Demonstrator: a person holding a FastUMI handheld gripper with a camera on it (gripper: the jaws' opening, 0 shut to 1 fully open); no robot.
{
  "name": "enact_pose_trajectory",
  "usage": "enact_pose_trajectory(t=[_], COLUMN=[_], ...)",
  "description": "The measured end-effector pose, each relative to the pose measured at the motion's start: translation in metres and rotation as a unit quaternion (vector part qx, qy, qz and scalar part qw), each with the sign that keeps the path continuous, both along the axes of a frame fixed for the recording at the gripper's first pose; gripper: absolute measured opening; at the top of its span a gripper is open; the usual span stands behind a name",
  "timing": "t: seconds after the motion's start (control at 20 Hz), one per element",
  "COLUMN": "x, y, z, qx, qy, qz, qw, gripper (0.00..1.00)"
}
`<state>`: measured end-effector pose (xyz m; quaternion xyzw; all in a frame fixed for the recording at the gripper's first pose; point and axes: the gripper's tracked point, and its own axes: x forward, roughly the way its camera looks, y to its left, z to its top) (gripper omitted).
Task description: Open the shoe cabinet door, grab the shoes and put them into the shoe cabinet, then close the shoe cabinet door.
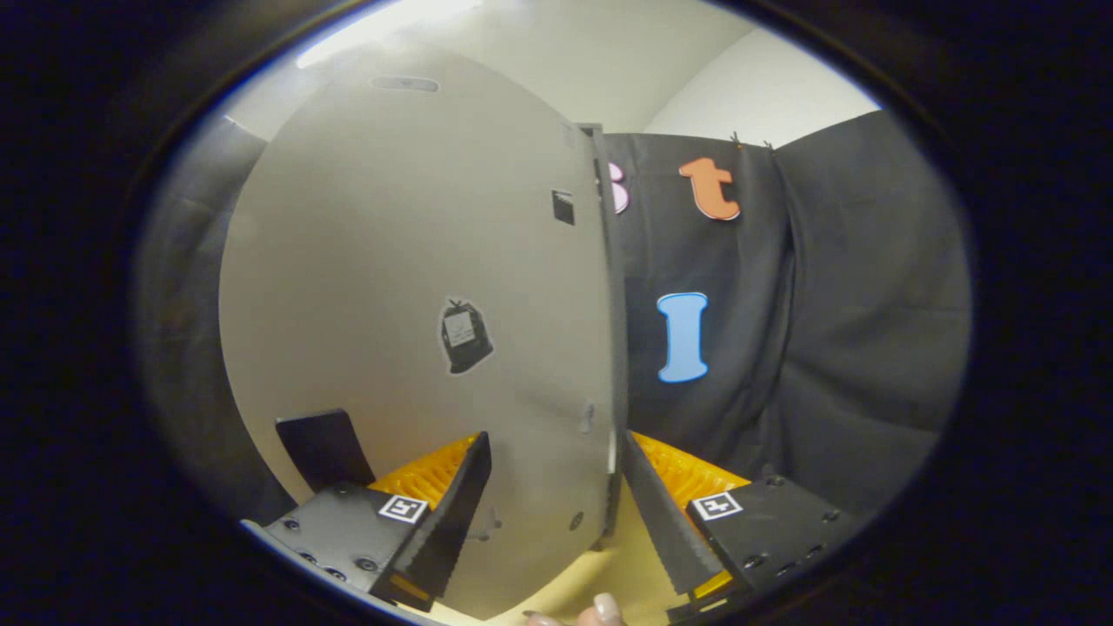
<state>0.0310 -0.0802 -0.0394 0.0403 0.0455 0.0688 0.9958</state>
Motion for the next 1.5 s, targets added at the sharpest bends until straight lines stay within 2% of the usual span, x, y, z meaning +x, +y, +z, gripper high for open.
enact_pose_trajectory(t=[0.3, 0.5, 1.5], x=[0.037, 0.053, 0.119], y=[0.092, 0.132, 0.172], z=[-0.004, -0.007, -0.018], qx=[-0.02, -0.045, -0.011], qy=[-0.01, -0.018, -0.021], qz=[0.062, 0.076, 0.065], qw=[0.998, 0.996, 0.998], gripper=[0.94, 0.94, 0.94])
